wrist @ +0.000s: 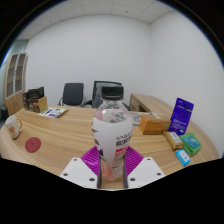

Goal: Pour water

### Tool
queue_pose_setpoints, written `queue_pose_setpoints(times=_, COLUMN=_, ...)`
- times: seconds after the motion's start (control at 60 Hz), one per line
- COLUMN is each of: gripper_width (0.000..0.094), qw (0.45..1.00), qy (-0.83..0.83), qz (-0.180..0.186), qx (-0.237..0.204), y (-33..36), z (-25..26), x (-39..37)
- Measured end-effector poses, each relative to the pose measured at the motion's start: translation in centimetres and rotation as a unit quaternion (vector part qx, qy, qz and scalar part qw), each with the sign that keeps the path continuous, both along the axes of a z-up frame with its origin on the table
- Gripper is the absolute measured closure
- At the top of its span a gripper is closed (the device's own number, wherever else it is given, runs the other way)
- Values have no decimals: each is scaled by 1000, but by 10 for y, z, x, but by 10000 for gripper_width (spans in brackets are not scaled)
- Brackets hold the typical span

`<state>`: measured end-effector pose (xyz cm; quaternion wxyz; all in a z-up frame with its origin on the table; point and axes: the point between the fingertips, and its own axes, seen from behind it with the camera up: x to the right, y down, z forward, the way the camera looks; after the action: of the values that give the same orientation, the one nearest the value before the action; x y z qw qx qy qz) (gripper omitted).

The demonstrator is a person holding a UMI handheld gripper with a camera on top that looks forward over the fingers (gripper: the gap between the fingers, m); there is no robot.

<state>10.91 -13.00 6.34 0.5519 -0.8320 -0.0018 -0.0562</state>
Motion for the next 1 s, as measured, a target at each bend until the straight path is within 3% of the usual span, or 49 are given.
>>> queue_pose_setpoints(times=0.167, gripper_width=649, qw=998, qy=-65, qz=-16, qx=10, y=1, z=40, x=-14)
queue_pose_setpoints(times=0.417, gripper_width=650, qw=946, qy=-320, qz=-26, qx=42, y=17, z=154, x=-85)
queue_pose_setpoints(times=0.667, gripper_width=651, qw=789, qy=-613, qz=37, qx=-1, y=45, z=187, x=-211)
queue_pose_setpoints(times=0.833, gripper_width=652, qw=665, qy=-738, qz=114, qx=-6, y=57, z=158, x=-296)
queue_pose_setpoints(times=1.0, gripper_width=653, qw=538, qy=-828, qz=160, qx=16, y=64, z=137, x=-353)
